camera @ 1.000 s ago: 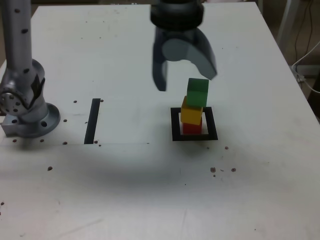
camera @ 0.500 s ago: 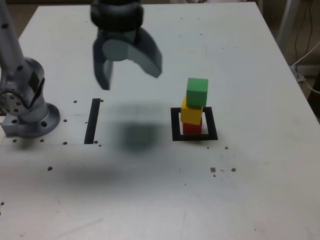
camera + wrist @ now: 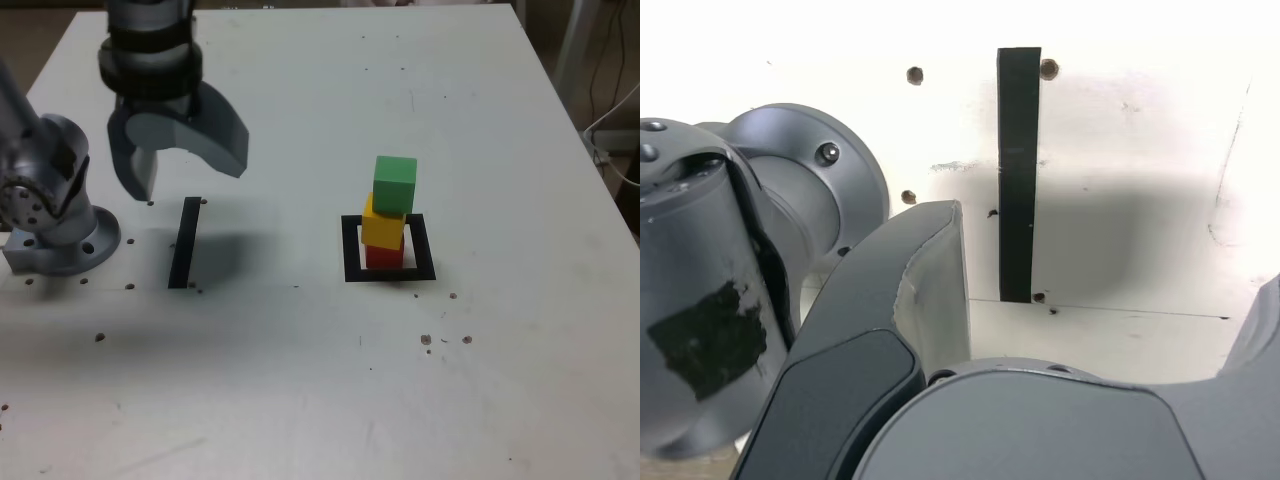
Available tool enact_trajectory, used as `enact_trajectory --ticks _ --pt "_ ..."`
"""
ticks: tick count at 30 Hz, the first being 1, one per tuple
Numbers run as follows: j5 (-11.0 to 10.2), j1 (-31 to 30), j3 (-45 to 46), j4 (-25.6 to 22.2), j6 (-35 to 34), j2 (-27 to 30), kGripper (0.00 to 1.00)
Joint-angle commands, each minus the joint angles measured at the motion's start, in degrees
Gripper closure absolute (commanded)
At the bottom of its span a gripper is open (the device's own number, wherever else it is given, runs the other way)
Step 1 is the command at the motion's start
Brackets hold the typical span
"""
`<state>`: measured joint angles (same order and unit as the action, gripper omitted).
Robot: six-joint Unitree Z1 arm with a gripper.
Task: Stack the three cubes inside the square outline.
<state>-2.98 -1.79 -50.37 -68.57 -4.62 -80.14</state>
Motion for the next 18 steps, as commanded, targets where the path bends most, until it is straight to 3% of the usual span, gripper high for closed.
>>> enact_trajectory --ticks 1,18 --pt "0.0 0.1 1.1 0.8 -0.3 1.1 0.00" --pt "0.8 0.1 5.4 3.5 -0.4 1.1 0.01"
